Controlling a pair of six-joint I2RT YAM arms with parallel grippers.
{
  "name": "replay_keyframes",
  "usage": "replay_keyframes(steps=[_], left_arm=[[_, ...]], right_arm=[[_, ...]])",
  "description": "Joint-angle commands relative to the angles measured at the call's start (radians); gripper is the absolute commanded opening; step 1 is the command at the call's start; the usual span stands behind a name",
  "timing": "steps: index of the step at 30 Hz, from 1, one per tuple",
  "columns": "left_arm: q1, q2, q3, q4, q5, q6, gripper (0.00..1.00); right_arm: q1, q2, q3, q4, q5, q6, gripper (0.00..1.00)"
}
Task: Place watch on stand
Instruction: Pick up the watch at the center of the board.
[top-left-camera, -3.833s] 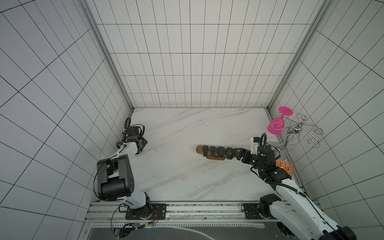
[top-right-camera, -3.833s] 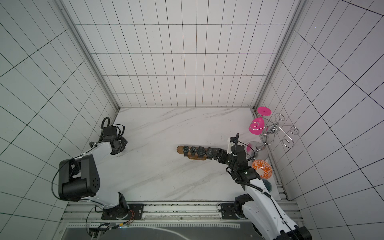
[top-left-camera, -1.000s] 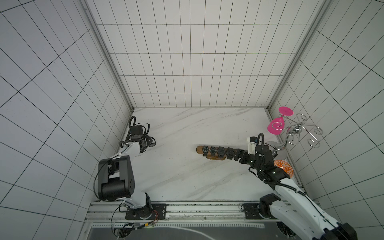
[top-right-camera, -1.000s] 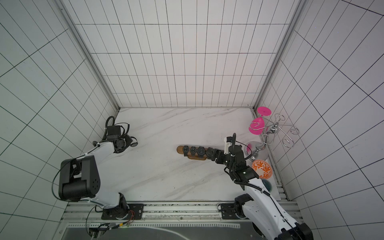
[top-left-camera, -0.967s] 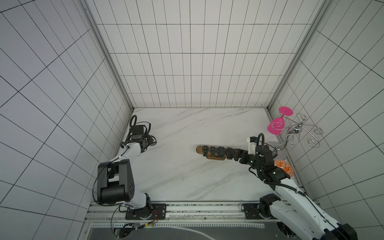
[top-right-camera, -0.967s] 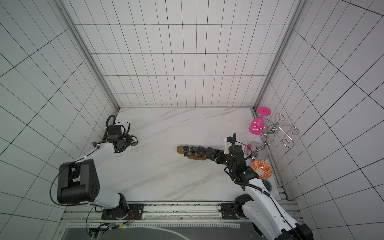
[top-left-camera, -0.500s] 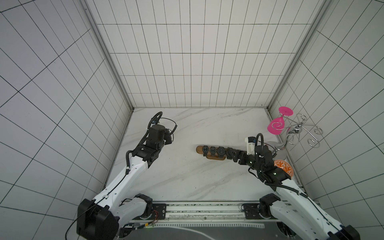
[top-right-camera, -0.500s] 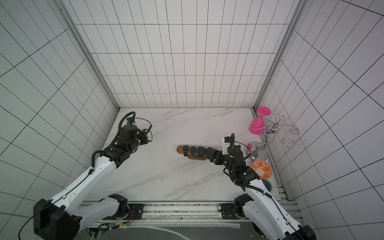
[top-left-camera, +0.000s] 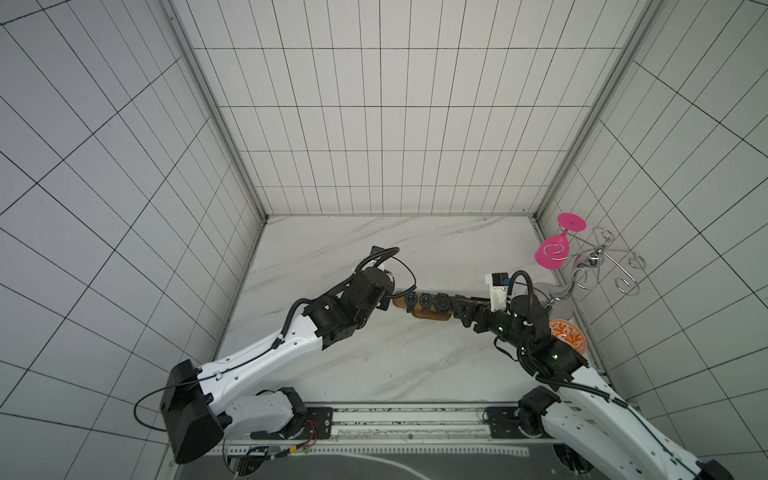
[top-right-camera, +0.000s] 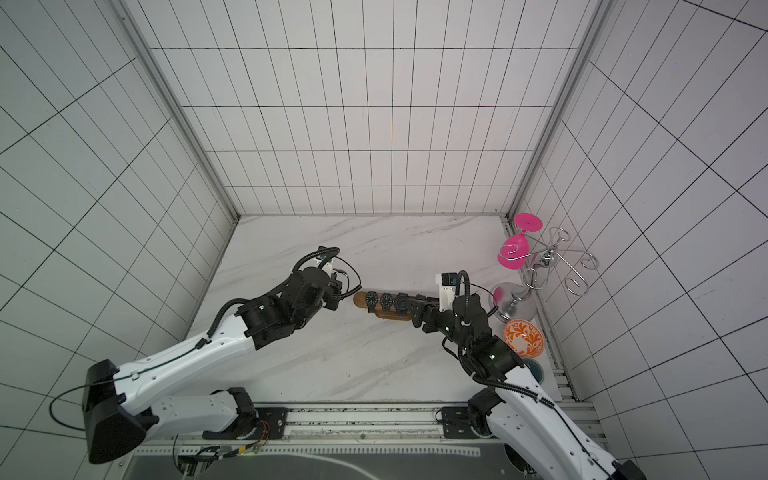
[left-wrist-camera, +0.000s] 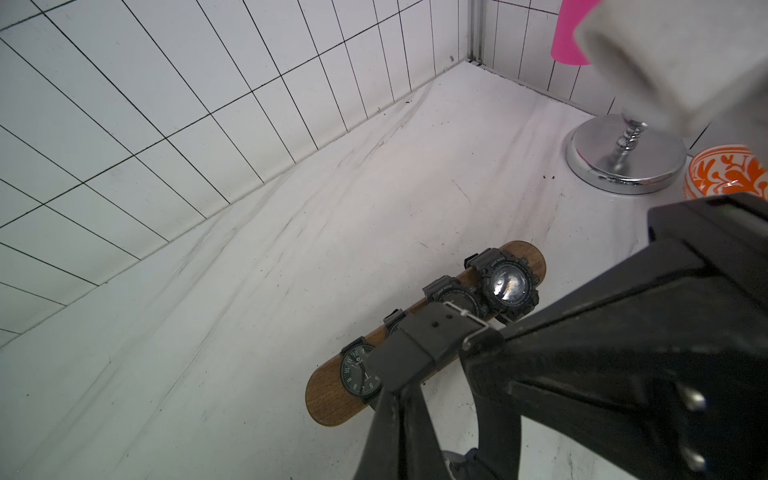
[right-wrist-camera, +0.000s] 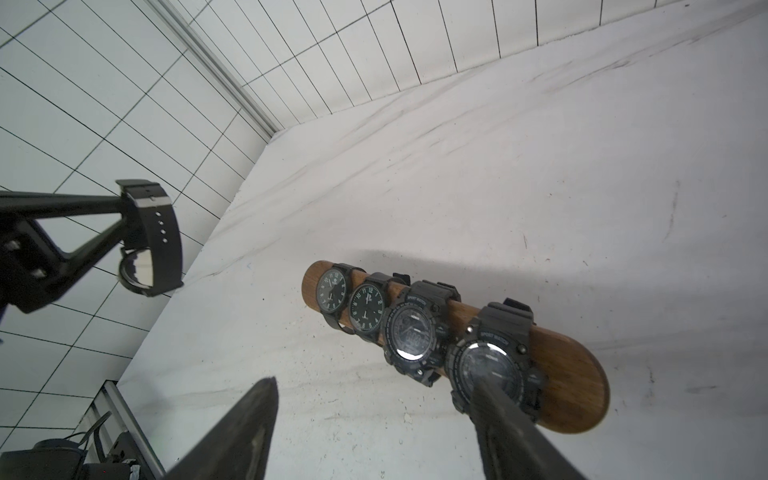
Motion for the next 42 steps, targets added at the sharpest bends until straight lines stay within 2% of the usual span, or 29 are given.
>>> replay_keyframes(steps=[1, 10, 23, 28, 35, 42], left_arm=[[-0.057, 0.019, 0.030, 0.043, -0.062, 0.061, 0.00], [-0.148, 0.083, 0.063, 0.074, -0.063, 0.095, 0.00], [-0.235, 0.168, 0.135, 0.091, -0.059, 0.088, 0.00], [-0.266, 0.185, 0.150, 0.091, -0.072, 0.093, 0.00], [-0.284, 0.178, 0.152, 0.092, -0.085, 0.101, 0.00], [-0.288, 0.179, 0.149, 0.091, -0.086, 0.106, 0.00]], right_arm=[[0.023, -0.017, 0.097, 0.068, -0.026, -0.008, 0.71], [0.090, 0.007, 0.099, 0.164, -0.087, -0.007, 0.65], [0.223, 0.077, 0.103, 0.230, -0.008, 0.029, 0.60], [0.239, 0.105, 0.112, 0.239, 0.002, 0.032, 0.52], [0.243, 0.124, 0.126, 0.181, 0.087, 0.027, 0.38], [0.245, 0.133, 0.133, 0.178, 0.086, 0.028, 0.13]])
